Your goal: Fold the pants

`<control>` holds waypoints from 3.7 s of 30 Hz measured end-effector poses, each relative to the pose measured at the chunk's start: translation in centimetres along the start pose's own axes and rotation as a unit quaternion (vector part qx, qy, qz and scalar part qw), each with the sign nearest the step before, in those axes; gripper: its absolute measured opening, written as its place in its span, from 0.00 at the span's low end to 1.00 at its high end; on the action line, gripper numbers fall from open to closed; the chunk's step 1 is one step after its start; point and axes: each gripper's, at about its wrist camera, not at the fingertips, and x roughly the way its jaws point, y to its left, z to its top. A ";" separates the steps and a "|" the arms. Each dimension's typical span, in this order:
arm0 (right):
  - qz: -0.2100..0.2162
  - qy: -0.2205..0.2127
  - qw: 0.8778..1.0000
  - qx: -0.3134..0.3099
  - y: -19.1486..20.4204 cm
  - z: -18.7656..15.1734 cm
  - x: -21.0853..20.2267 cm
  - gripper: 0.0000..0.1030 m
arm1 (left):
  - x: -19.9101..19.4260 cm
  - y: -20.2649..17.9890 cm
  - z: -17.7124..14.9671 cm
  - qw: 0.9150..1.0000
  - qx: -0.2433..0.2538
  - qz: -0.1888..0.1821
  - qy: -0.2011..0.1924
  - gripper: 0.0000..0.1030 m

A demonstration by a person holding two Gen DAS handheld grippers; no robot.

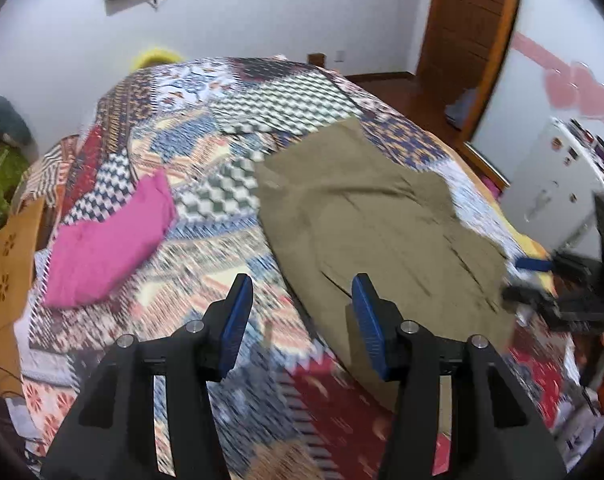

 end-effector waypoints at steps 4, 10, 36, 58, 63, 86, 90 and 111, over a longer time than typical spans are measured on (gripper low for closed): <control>0.000 0.009 1.000 0.006 -0.5 -0.3 0.5 0.62 | 2.4 2.0 2.3 1.000 -0.016 0.010 0.005 0.50; 0.002 0.007 1.000 0.007 -0.8 -0.3 0.7 0.64 | 7.2 5.0 5.4 0.996 -0.073 -0.033 0.035 0.50; -0.018 0.006 1.000 0.007 -2.9 2.5 3.1 0.64 | 18.1 6.5 9.1 0.987 -0.089 -0.106 0.084 0.23; -0.028 -0.037 0.999 -0.022 -0.3 3.9 -0.2 0.64 | 4.7 8.3 1.0 0.997 -0.068 -0.036 0.025 0.08; -0.022 -0.045 0.998 -0.037 1.3 4.1 -0.8 0.64 | 1.7 8.8 -2.5 0.995 -0.088 -0.032 0.017 0.06; 0.003 -0.025 0.993 -0.115 8.1 4.7 2.6 0.64 | -3.2 11.7 -12.0 0.981 -0.189 -0.029 0.030 0.10; 0.002 0.002 0.994 -0.108 7.6 3.7 4.7 0.64 | -3.9 12.4 -12.9 0.981 -0.192 -0.005 0.030 0.16; 0.004 -0.046 0.991 -0.128 8.6 6.2 1.9 0.64 | -7.3 15.9 -10.0 0.982 -0.185 0.033 -0.011 0.20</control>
